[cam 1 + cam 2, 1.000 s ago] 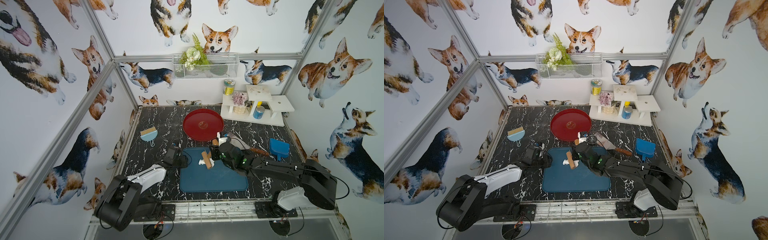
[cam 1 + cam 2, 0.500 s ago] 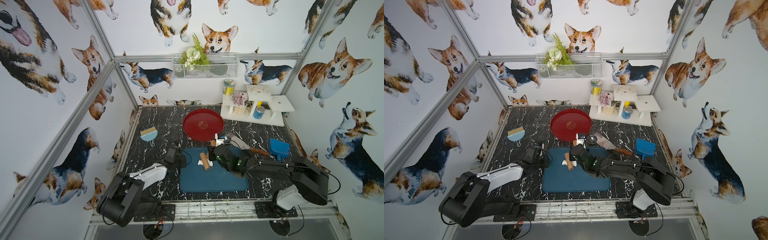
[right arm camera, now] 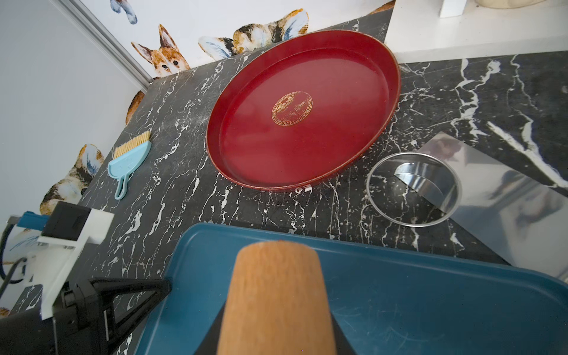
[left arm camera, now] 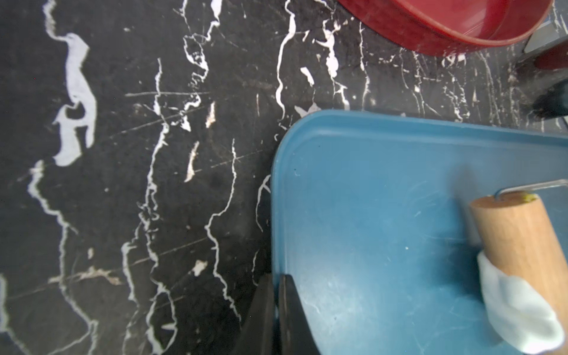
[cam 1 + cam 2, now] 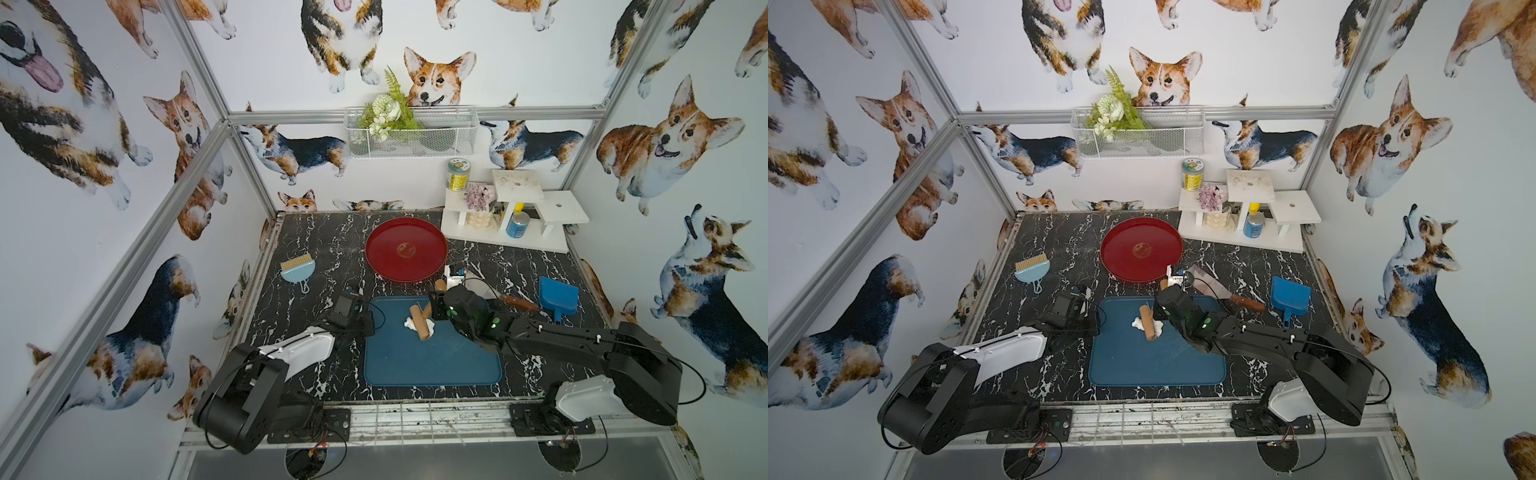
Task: Roll out the dumpling wrappers from the dough
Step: Flatten out the dough on the work surface.
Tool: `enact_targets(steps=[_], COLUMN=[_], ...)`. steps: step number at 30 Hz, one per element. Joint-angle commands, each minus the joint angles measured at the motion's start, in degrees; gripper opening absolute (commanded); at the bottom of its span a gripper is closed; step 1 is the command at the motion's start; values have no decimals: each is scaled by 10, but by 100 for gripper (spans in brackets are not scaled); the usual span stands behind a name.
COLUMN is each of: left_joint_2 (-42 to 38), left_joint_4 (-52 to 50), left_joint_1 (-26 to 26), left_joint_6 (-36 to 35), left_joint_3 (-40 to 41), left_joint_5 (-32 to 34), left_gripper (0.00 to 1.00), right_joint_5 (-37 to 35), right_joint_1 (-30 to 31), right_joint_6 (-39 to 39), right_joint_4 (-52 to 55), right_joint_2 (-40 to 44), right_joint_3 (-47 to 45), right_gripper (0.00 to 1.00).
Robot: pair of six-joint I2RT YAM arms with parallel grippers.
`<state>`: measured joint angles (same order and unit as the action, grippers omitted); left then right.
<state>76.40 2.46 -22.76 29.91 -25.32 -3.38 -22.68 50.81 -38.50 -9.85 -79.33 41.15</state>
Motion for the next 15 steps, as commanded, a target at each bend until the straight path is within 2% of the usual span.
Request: enact_targets(steps=[1,15], left_joint_2=[1,1], left_joint_4=[12,10], left_joint_1=[0,1], left_joint_6=[-11,-11], left_joint_3=[-6,-7], left_joint_5=[0,4], left_gripper=[0,0], right_joint_5=[17,-12], right_joint_1=[-1,-5], right_joint_6=[39,54], right_joint_4=[80,111], right_joint_2=[-3,50], right_joint_3=[-8,-33], right_gripper=[0,0])
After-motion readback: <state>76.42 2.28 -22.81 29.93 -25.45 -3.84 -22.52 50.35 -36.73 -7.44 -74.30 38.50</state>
